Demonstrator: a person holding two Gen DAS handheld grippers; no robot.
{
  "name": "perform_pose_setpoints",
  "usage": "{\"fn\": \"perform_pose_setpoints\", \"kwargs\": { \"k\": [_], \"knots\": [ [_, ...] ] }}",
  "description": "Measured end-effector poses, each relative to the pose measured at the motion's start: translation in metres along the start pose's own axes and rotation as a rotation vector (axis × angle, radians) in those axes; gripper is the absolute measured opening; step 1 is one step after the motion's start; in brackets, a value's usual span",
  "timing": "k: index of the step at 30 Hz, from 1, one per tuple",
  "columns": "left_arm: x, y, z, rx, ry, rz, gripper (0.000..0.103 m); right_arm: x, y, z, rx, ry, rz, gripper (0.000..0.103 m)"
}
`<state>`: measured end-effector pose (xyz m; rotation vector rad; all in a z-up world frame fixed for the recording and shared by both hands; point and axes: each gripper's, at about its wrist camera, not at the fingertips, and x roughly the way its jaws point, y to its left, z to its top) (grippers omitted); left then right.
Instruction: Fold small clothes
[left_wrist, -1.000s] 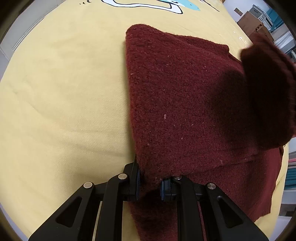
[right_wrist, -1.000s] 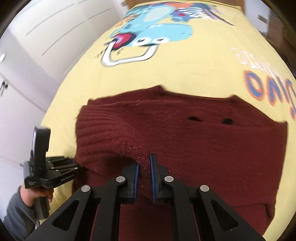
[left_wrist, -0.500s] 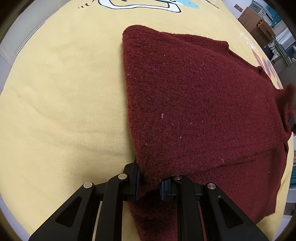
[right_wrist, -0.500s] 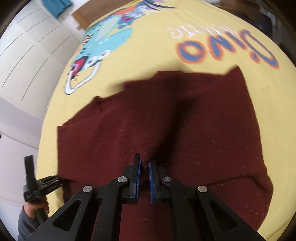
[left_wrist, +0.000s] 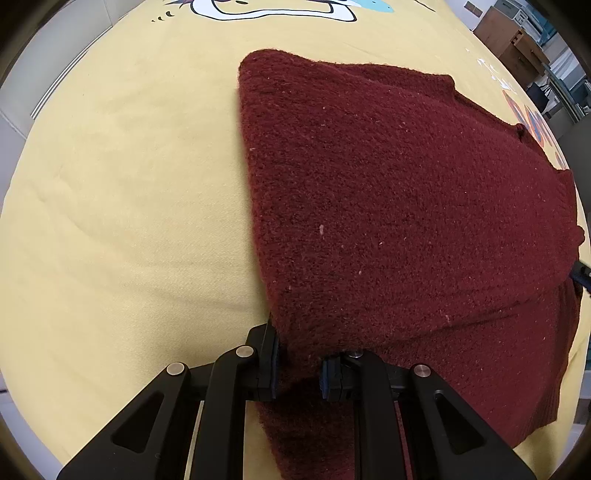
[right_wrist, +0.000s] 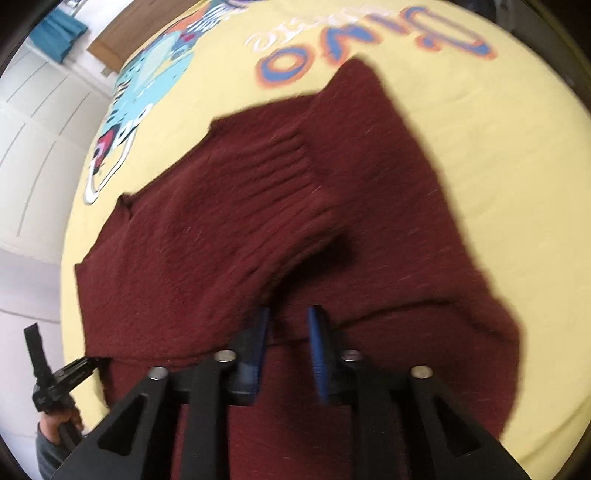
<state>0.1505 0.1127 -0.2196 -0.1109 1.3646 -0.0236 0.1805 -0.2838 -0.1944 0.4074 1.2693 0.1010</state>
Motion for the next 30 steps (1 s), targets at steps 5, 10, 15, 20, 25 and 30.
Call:
{"fn": "perform_pose_setpoints", "kwargs": {
  "k": [5,10,15,20,25,30],
  "knots": [
    [-0.001,-0.005,-0.001,0.004,-0.003,0.006,0.014,-0.013,-0.005,0.024,-0.008,-0.019,-0.041,0.059],
    [-0.002,0.003,-0.001,0.007,0.0,0.011,0.014,0.018,0.005,0.04,-0.036,0.048,-0.087,0.06],
    [-0.005,0.001,-0.002,0.008,0.004,0.018,0.014,0.038,0.018,0.04,-0.085,0.045,-0.086,0.04],
    [-0.012,-0.006,-0.007,0.034,-0.019,0.037,0.014,0.015,0.025,0.033,-0.179,-0.041,-0.105,0.01],
    [-0.012,-0.01,-0.012,0.055,-0.02,0.048,0.014,0.009,0.014,0.02,-0.202,-0.08,-0.15,0.009],
    [-0.009,-0.011,-0.012,0.047,-0.014,0.063,0.016,0.025,0.008,0.012,-0.207,-0.086,-0.145,0.014]
  ]
}}
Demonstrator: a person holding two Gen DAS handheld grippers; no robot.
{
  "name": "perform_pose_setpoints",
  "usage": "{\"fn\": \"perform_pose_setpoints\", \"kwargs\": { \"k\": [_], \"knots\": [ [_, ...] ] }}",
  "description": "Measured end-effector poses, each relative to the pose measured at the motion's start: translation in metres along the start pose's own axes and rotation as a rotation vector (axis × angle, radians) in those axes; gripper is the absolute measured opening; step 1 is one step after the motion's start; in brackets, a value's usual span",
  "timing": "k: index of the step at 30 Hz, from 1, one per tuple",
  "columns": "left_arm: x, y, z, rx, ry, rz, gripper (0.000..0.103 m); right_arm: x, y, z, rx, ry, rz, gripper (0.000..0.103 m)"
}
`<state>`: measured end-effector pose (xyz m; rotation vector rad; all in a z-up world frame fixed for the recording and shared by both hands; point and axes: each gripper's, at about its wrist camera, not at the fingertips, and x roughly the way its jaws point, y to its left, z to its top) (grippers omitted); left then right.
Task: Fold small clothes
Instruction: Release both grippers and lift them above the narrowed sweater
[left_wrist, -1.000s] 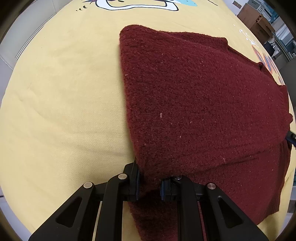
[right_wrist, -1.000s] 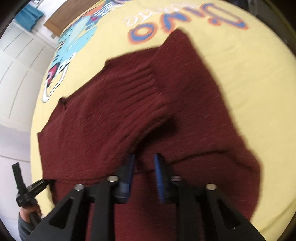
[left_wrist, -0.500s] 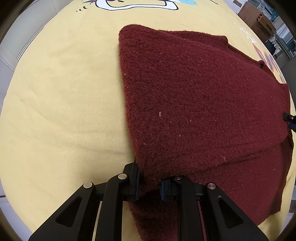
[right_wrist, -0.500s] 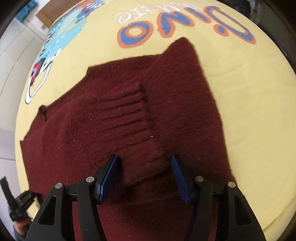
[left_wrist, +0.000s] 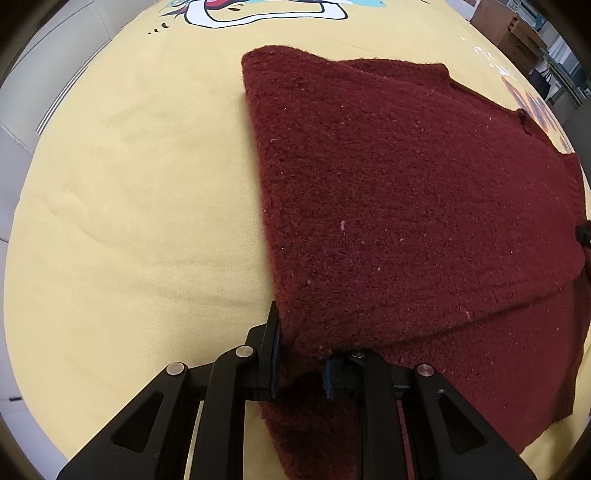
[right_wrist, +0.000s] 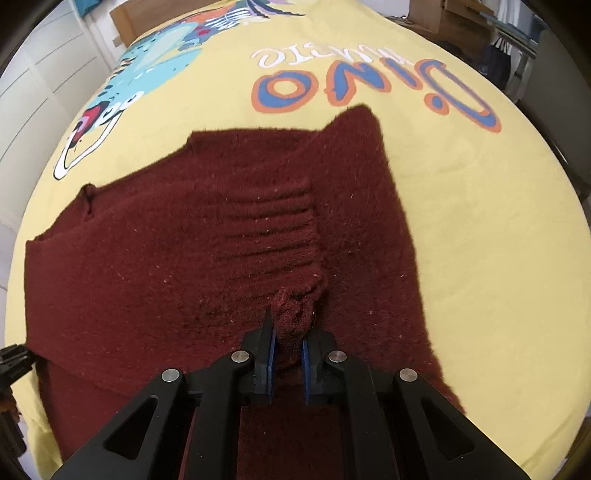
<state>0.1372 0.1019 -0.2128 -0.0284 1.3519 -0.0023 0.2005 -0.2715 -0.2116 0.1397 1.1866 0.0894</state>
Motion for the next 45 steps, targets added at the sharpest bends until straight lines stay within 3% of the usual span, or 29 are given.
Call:
{"fn": "perform_pose_setpoints", "kwargs": {
  "k": [2,4,5,6,7,9,11,12,13,14,21,24,28,34,37,42,45],
  "knots": [
    [0.0,-0.002,0.003,0.003,-0.007,0.004,0.017,-0.002,0.002,-0.002,-0.019,-0.013,-0.023,0.022],
    [-0.003,-0.004,0.002,0.012,-0.001,0.019,0.021,-0.007,0.004,-0.002,-0.046,-0.025,-0.065,0.046],
    [-0.003,-0.005,0.003,0.01,0.005,0.028,0.024,-0.008,0.005,-0.001,-0.05,-0.03,-0.078,0.069],
    [-0.007,-0.005,0.003,0.001,0.011,0.049,0.034,-0.013,0.003,-0.002,-0.049,-0.041,-0.08,0.077],
    [-0.01,-0.005,0.003,-0.002,0.008,0.062,0.053,-0.017,0.003,-0.002,-0.048,-0.048,-0.072,0.077],
    [-0.024,-0.007,0.0,0.004,-0.022,0.079,0.079,-0.028,0.002,-0.002,-0.05,-0.056,-0.06,0.078],
    [-0.037,-0.009,-0.003,0.007,-0.033,0.082,0.083,-0.039,0.005,-0.001,-0.065,-0.061,-0.063,0.08],
    [-0.044,-0.011,-0.005,0.006,-0.03,0.087,0.088,-0.045,0.01,0.0,-0.078,-0.072,-0.059,0.081],
    [-0.05,-0.013,-0.006,0.007,-0.036,0.088,0.1,-0.05,0.014,0.0,-0.089,-0.083,-0.055,0.082],
    [-0.057,-0.016,-0.007,0.01,-0.053,0.084,0.102,-0.056,0.019,0.0,-0.102,-0.096,-0.05,0.083],
    [-0.102,-0.069,0.001,0.107,-0.231,0.003,0.102,-0.068,0.071,-0.013,-0.235,-0.156,-0.008,0.086],
    [-0.1,-0.102,0.006,0.134,-0.273,-0.019,0.102,-0.057,0.09,-0.022,-0.288,-0.151,-0.017,0.086],
    [-0.064,-0.132,0.015,0.149,-0.267,-0.034,0.102,-0.033,0.1,-0.029,-0.324,-0.124,-0.031,0.086],
    [0.003,-0.131,0.023,0.169,-0.188,-0.007,0.102,0.007,0.089,-0.034,-0.325,-0.098,-0.056,0.086],
    [0.009,-0.116,0.019,0.143,-0.206,-0.022,0.102,0.011,0.072,-0.028,-0.291,-0.108,-0.045,0.086],
    [0.01,-0.08,0.019,0.134,-0.222,0.044,0.102,0.01,0.045,-0.02,-0.251,-0.108,-0.053,0.086],
    [0.012,-0.058,0.02,0.1,-0.223,0.035,0.102,0.009,0.031,-0.019,-0.231,-0.108,-0.081,0.087]
  ]
}}
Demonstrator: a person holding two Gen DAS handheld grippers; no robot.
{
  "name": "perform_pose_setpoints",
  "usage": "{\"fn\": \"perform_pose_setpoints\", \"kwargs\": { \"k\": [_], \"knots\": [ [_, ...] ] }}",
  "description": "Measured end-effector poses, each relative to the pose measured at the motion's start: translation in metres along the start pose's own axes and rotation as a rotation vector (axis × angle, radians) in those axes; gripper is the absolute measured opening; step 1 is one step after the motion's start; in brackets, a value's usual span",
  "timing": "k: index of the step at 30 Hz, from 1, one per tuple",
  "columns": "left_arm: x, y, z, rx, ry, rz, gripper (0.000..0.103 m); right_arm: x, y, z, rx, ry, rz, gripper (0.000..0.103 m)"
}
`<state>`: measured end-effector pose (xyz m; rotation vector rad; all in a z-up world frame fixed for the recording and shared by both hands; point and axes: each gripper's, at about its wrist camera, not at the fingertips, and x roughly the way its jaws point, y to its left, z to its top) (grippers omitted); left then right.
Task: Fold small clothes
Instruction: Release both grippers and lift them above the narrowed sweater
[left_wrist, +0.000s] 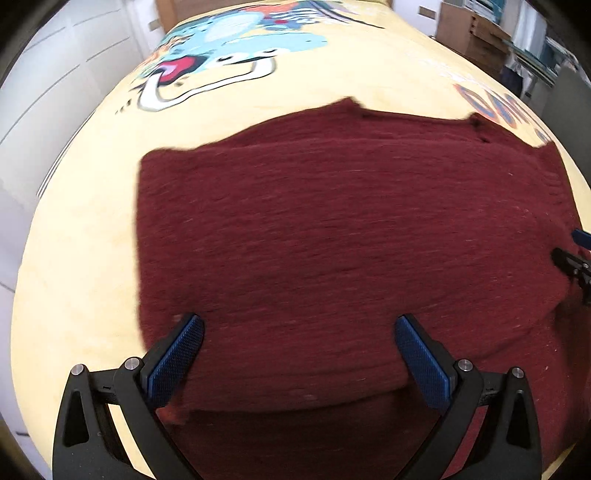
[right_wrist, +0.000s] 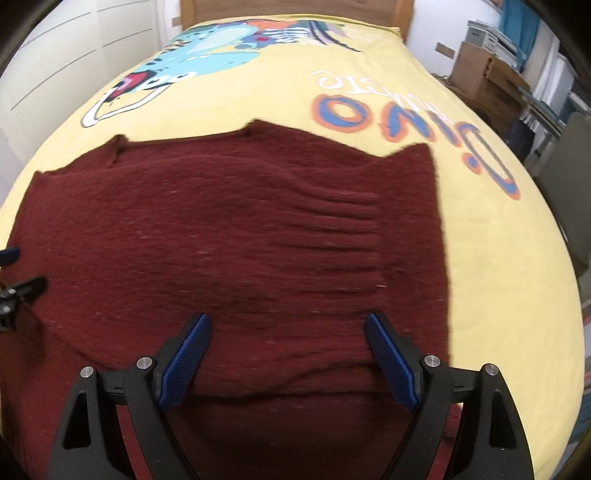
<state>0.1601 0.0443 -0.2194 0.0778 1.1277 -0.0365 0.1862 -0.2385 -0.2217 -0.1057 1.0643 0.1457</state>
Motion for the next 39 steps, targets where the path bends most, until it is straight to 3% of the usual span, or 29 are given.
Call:
{"fn": "perform_pose_setpoints", "kwargs": {
  "k": [4,9,16,20,23,31,39],
  "knots": [
    [0.002,0.009,-0.003,-0.008,-0.011,-0.017,0.102,0.008,-0.021,-0.005,0.092,0.015,0.076,0.092],
    [0.006,0.01,-0.001,-0.051,-0.019,-0.016,0.102,0.013,-0.01,-0.007,0.062,0.008,0.046,0.1],
    [0.001,0.007,0.001,-0.037,-0.01,-0.014,0.102,0.005,-0.012,-0.003,0.072,0.026,0.066,0.102],
    [-0.014,0.003,0.005,-0.058,0.021,-0.03,0.102,-0.028,-0.008,-0.006,0.032,-0.007,0.034,0.102],
    [-0.044,0.003,0.004,-0.096,-0.002,-0.09,0.102,-0.055,-0.008,-0.012,-0.005,-0.038,-0.005,0.102],
    [-0.128,0.002,-0.007,-0.093,-0.109,-0.067,0.102,-0.132,-0.023,-0.038,0.04,-0.089,0.004,0.102],
    [-0.156,-0.002,-0.05,-0.081,-0.067,-0.052,0.102,-0.179,-0.041,-0.077,0.088,-0.1,-0.021,0.102]
  ]
}}
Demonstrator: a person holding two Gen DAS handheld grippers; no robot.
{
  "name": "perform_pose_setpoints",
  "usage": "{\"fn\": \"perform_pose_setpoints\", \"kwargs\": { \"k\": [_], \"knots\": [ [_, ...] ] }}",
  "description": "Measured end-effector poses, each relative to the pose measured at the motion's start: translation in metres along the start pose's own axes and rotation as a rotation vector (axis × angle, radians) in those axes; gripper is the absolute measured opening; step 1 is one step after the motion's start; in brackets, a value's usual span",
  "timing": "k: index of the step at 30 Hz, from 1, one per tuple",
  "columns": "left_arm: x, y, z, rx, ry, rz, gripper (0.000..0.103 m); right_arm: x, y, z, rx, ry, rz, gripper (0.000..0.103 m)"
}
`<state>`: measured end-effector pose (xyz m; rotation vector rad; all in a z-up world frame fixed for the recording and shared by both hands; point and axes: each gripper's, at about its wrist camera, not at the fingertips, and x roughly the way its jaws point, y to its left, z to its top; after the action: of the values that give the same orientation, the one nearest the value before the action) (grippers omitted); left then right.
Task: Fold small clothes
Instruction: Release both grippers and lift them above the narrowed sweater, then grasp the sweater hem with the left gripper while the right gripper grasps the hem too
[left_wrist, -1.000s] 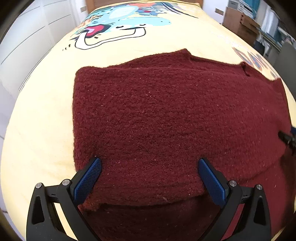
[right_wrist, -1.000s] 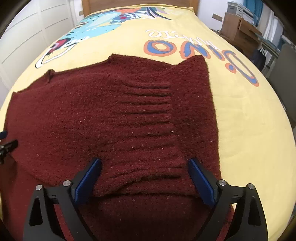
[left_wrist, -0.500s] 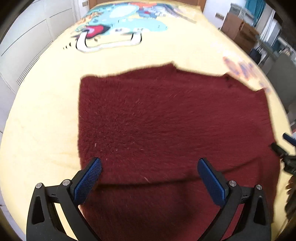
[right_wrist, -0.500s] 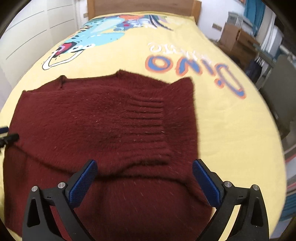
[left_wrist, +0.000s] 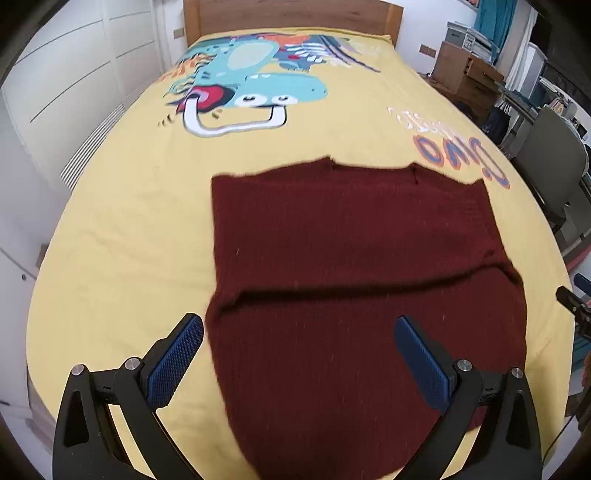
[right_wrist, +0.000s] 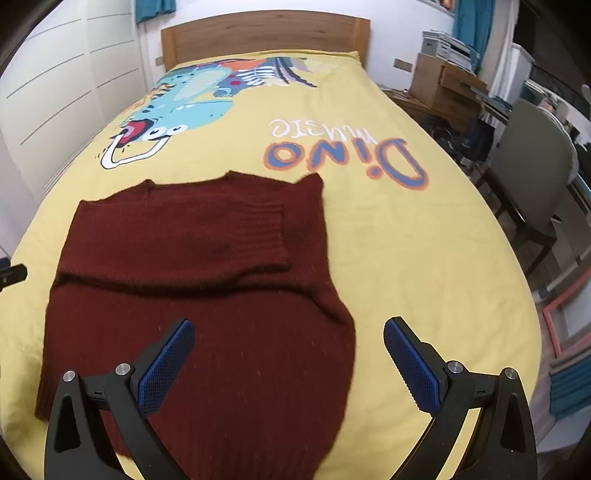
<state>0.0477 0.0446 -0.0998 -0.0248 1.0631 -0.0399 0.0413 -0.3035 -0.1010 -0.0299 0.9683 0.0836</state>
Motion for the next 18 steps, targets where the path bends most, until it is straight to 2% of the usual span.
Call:
{"fn": "perform_pose_setpoints", "kwargs": {
  "k": [5,9,18],
  "knots": [
    [0.005,0.001,-0.034,0.004,0.065,0.026,0.102,0.001,-0.009,-0.034,0.032,0.053,-0.004,0.102],
    [0.02,0.007,-0.062,-0.012,0.147,0.051,0.102,0.015,-0.015,-0.063,0.062,0.129,-0.002,0.102],
    [0.052,0.009,-0.112,-0.011,0.276,0.079,0.102,0.051,-0.023,-0.118,0.135,0.311,0.031,0.102]
  ]
}}
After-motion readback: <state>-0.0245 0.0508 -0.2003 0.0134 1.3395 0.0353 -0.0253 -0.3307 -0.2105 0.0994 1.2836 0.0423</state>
